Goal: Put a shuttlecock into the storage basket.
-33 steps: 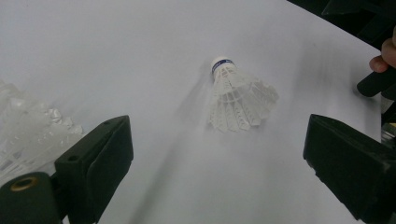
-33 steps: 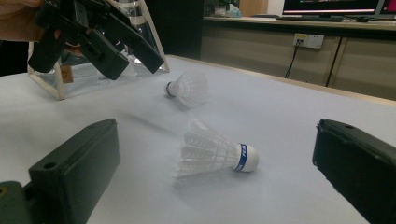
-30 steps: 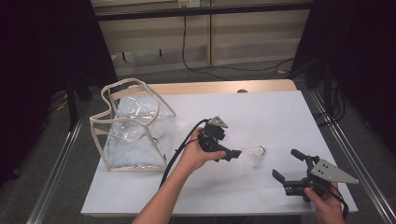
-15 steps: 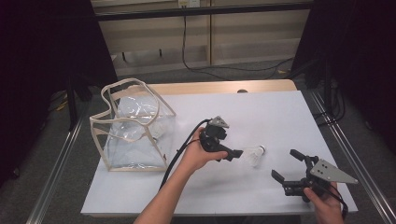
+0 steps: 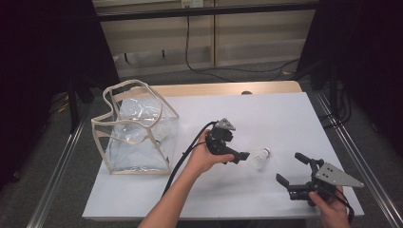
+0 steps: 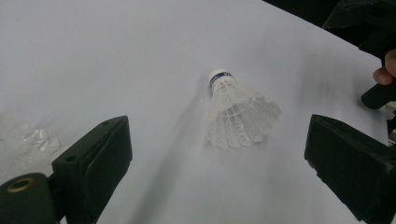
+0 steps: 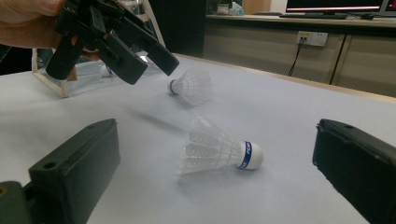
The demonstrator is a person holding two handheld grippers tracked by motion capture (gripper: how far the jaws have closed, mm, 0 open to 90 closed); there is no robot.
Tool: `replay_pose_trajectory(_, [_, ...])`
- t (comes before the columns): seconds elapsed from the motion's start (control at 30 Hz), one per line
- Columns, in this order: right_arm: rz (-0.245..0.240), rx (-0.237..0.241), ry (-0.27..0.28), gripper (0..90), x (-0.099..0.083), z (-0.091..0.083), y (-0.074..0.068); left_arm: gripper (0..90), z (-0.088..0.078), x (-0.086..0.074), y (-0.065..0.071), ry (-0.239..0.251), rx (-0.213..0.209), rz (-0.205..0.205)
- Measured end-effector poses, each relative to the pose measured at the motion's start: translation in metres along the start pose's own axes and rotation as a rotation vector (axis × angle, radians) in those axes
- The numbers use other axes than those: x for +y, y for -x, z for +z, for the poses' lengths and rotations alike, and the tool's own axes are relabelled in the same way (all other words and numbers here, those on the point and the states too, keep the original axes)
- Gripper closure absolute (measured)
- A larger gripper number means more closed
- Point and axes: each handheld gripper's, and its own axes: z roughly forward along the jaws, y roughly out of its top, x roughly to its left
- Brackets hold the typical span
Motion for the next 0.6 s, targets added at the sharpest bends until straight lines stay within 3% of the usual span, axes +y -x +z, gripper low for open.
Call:
replay_pose_trajectory(0.33, [-0.001, 0.003, 0.001, 0.7, 0.0002, 0.0003, -0.0001, 8.5, 0.0036, 0.0010, -0.0015, 0.013, 0.006, -0.008])
replay_pose_trajectory(0.6, [0.002, -0.006, 0.005, 0.7, 0.0009, 0.0006, 0.0008, 8.8, 0.0074, -0.0008, -0.0013, -0.008, 0.016, -0.003])
